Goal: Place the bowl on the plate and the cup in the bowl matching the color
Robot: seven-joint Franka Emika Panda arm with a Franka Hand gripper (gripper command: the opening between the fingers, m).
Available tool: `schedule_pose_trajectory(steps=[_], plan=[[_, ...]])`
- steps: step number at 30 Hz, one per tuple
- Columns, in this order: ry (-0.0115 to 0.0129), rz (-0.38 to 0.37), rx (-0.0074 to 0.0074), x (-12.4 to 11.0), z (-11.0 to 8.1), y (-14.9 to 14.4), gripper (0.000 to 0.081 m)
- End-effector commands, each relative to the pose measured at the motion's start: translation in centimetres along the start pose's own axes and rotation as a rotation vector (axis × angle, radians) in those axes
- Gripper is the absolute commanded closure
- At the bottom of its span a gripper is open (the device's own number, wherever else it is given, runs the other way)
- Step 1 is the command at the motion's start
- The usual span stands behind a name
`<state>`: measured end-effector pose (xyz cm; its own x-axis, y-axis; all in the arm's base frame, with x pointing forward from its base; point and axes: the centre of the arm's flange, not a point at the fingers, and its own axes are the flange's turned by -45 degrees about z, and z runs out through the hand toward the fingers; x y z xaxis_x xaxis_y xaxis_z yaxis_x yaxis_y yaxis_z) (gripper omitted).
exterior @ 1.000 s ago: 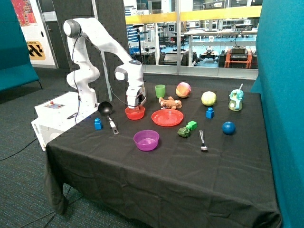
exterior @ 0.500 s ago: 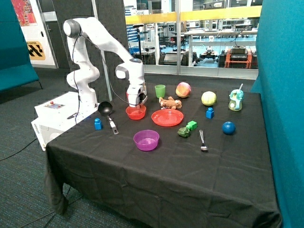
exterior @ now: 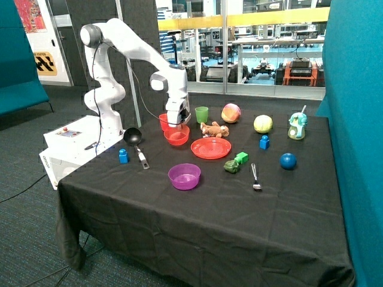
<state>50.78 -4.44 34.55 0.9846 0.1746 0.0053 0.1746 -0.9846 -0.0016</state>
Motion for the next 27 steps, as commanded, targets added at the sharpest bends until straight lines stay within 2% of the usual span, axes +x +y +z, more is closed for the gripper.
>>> schedule_pose_trajectory(steps=[1,9,17,21,27], plan=[[-0.0053,-0.006,-0.0016,2.2,-1.9,0.0,0.0808],[-0.0053,-0.007,-0.0016,5.0,-3.1,0.2,0.0808],[-0.0053,-0.003,-0.0016,9.5,-3.7,0.3,0.0808],[-0.0053,0.000,-0.0016,12.8,-3.1,0.3,0.0808],[-0.0052,0.006,-0.0016,15.5,-1.5,0.0,0.0808]])
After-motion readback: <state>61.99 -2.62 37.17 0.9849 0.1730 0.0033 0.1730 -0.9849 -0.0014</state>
